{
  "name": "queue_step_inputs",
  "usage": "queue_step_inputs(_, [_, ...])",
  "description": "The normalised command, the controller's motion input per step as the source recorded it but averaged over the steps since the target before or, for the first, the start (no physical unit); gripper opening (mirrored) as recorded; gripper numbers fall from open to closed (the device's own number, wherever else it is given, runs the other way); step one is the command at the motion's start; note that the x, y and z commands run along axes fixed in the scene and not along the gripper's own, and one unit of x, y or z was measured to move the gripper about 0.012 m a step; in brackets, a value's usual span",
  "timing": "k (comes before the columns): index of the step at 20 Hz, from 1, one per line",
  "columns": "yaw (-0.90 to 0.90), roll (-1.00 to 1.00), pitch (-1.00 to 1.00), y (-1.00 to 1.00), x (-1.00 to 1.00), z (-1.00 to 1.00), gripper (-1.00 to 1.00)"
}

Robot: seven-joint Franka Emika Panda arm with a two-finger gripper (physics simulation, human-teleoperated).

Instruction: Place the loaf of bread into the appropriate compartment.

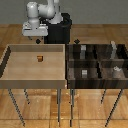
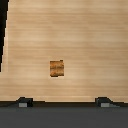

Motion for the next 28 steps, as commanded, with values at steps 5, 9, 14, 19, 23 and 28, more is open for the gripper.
queue_step_inputs(5, [0.0, 0.0, 0.0, 0.4, 0.0, 0.0, 1.0])
queue_step_inputs(9, [0.0, 0.0, 0.0, 0.25, 0.25, 0.0, 1.0])
queue_step_inputs(14, [0.0, 0.0, 0.0, 0.0, 0.2, -0.2, 1.0])
queue_step_inputs(19, [0.0, 0.0, 0.0, 0.0, 0.6, 0.0, 1.0])
queue_step_inputs(23, [0.0, 0.0, 0.0, 0.0, 0.5, -0.25, 1.0])
queue_step_inputs(28, [0.0, 0.0, 0.0, 0.0, -0.07, -0.4, 1.0])
